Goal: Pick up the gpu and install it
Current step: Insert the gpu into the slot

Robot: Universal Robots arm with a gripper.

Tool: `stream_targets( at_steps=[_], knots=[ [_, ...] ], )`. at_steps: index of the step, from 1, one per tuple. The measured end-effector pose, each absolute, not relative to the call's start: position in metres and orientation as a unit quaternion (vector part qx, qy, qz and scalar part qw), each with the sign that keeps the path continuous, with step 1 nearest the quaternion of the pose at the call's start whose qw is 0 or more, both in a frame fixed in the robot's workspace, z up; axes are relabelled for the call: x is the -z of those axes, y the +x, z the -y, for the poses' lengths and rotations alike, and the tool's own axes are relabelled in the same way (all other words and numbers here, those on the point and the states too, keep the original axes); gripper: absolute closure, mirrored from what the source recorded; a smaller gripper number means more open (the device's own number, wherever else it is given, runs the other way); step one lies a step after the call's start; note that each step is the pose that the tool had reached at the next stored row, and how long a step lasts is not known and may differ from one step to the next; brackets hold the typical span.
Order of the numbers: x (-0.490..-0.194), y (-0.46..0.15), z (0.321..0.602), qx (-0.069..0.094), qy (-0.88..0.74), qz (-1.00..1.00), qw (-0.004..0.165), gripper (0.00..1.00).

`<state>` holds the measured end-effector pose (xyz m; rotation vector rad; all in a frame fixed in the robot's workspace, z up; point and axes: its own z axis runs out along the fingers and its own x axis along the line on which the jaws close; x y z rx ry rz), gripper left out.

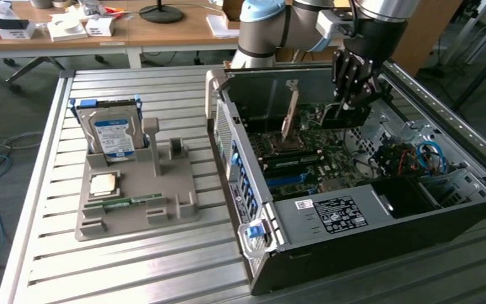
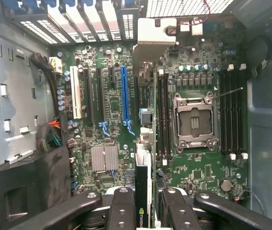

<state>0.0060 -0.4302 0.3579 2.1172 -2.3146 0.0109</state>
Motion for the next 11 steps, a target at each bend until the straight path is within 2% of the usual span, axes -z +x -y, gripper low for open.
stream_targets(
  at_steps=[11],
  knots=[
    [-0.3549,-0.0005,0.4301,-0.004,0.675,0.738,0.003,0.74]
  ],
)
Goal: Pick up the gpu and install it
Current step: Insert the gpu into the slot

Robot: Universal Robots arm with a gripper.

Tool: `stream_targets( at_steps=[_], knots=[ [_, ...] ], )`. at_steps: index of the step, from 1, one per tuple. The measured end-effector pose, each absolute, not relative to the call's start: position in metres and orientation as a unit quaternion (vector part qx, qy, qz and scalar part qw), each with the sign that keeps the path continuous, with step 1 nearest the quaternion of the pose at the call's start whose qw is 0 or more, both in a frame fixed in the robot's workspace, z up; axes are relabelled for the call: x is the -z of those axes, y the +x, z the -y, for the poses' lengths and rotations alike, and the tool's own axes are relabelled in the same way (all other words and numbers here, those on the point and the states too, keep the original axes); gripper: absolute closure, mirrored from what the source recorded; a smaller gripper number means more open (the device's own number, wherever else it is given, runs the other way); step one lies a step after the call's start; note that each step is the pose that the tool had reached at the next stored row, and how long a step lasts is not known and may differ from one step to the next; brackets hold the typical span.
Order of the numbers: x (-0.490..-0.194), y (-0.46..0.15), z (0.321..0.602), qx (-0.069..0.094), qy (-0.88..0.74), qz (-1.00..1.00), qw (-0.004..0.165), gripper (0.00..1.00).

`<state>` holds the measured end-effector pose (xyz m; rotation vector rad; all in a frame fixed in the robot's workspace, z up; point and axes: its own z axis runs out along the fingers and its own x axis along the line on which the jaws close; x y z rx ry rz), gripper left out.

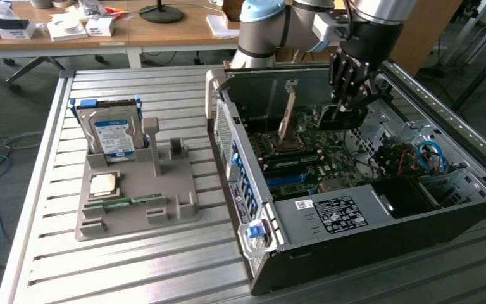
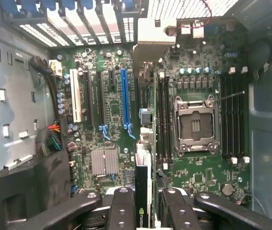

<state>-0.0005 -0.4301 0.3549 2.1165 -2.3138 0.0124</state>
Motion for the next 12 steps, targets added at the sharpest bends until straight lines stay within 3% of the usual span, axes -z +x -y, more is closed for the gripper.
stream_targets(
  at_steps=[12],
  knots=[
    [-0.3517,-0.0030,0.4301,-0.004,0.675,0.738,0.003,0.74]
  ],
)
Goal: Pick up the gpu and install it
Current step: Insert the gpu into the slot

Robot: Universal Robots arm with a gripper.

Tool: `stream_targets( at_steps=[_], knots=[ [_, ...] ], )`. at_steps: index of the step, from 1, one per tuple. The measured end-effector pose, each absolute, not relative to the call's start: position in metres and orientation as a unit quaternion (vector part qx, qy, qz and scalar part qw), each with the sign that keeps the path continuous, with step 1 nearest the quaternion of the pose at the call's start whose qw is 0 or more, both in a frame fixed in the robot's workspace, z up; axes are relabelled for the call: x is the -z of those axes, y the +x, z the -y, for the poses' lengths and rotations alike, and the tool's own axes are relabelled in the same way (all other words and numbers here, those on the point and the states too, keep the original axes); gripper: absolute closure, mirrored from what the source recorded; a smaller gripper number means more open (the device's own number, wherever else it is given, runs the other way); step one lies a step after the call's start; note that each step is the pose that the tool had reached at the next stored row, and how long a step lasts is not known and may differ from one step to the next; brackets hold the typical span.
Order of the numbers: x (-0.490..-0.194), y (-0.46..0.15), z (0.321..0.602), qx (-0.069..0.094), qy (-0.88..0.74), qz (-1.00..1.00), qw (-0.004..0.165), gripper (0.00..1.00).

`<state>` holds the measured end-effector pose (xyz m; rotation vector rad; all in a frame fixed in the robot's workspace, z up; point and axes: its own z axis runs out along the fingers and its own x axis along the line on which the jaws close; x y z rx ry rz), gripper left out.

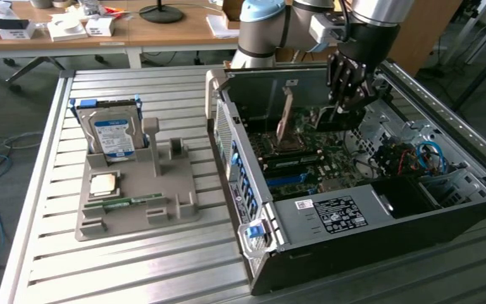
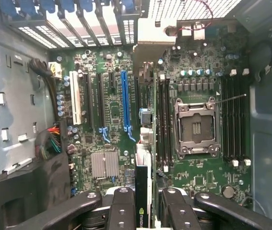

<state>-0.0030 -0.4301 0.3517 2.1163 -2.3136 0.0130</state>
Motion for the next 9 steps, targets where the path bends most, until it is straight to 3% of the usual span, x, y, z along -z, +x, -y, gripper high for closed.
stream_targets(
  at_steps=[9],
  knots=[
    [-0.3441,-0.0038,0.4301,-0.004,0.675,0.738,0.003,0.74]
  ],
)
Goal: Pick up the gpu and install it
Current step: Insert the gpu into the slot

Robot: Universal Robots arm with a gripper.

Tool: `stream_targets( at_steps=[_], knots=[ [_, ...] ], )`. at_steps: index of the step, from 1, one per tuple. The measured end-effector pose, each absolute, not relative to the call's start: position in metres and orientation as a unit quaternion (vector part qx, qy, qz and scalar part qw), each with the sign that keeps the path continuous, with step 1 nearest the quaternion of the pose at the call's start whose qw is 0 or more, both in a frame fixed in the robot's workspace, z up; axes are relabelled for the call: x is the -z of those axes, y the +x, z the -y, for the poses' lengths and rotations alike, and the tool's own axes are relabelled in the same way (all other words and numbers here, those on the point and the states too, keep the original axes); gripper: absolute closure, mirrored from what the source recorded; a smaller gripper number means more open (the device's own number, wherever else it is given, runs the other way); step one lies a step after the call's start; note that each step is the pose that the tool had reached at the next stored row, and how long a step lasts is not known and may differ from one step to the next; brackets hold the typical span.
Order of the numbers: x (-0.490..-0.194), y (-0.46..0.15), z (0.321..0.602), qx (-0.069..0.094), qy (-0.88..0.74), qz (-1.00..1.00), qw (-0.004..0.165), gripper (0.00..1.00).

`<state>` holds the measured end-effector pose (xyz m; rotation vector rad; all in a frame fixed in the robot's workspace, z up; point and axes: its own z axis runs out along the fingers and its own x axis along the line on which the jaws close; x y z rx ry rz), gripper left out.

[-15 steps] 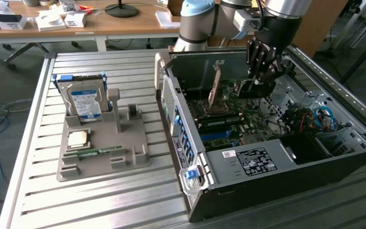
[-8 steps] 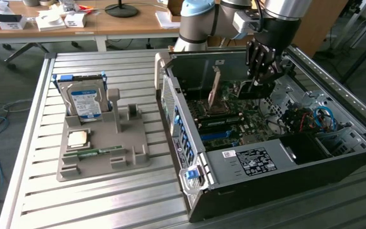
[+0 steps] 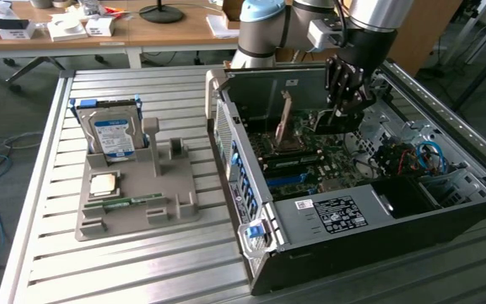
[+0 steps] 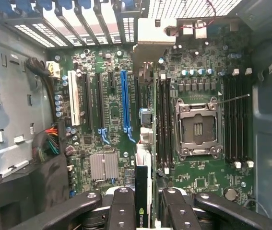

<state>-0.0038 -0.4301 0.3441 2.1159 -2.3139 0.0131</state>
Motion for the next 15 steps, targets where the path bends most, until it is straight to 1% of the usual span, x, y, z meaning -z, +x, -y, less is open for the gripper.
stream_targets(
  at_steps=[7,15],
  knots=[
    [-0.3349,-0.0056,0.4301,-0.004,0.675,0.738,0.003,0.74],
    [-0.3345,-0.0068,0.4302,-0.004,0.678,0.735,0.003,0.74]
  ],
)
